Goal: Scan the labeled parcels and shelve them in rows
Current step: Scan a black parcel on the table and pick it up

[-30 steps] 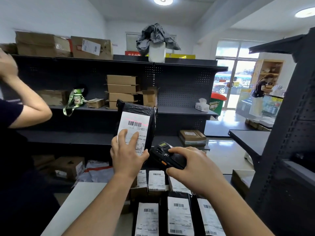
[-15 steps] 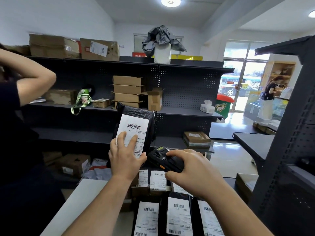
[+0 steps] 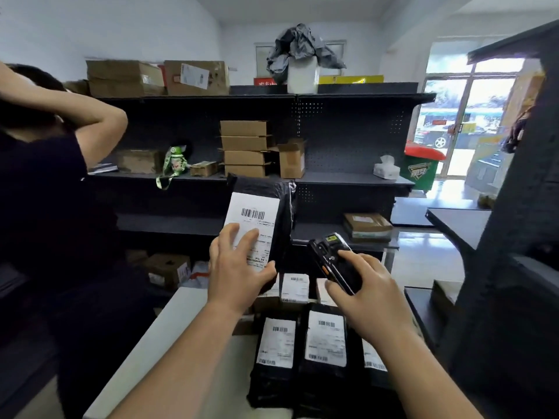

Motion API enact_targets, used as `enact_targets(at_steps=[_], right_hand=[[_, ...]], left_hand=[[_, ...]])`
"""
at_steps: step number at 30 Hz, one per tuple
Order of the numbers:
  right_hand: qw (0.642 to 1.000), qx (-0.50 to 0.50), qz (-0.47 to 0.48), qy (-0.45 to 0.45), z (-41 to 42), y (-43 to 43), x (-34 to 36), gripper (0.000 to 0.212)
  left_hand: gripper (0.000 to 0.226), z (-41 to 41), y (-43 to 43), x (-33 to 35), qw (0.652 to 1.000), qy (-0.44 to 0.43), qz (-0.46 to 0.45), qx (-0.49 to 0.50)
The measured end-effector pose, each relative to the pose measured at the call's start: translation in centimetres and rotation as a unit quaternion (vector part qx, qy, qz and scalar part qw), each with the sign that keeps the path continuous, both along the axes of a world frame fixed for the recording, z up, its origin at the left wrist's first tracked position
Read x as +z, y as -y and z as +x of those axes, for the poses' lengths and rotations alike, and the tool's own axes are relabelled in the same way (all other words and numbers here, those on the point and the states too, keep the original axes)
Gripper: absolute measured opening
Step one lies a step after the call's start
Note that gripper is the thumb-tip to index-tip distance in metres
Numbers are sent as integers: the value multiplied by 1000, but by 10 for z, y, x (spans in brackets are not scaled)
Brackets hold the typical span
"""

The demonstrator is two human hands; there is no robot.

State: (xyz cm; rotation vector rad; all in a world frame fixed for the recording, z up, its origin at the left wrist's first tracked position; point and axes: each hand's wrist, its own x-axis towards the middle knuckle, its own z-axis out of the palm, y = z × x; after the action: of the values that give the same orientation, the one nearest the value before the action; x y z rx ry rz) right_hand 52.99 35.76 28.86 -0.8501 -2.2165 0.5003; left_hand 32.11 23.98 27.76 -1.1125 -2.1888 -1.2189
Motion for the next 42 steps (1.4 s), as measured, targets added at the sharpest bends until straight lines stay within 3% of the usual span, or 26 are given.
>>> enact_targets(at_steps=[10,20,30,42], right_hand=[[985,-162,32,-48,171,80,4,57],[946,-307,47,-90,411,91,8,56],[905,-409,59,-101,654,28,11,55],[883,-456,36,-105,808,-132,5,55]], left_hand=[[60,156,14,6,973,25,60,-222],[64,392,-33,32,919,2,71,-387],[61,644,-141,36,870,9,79,-487],[61,808,-316,33,849,20,73,-523]])
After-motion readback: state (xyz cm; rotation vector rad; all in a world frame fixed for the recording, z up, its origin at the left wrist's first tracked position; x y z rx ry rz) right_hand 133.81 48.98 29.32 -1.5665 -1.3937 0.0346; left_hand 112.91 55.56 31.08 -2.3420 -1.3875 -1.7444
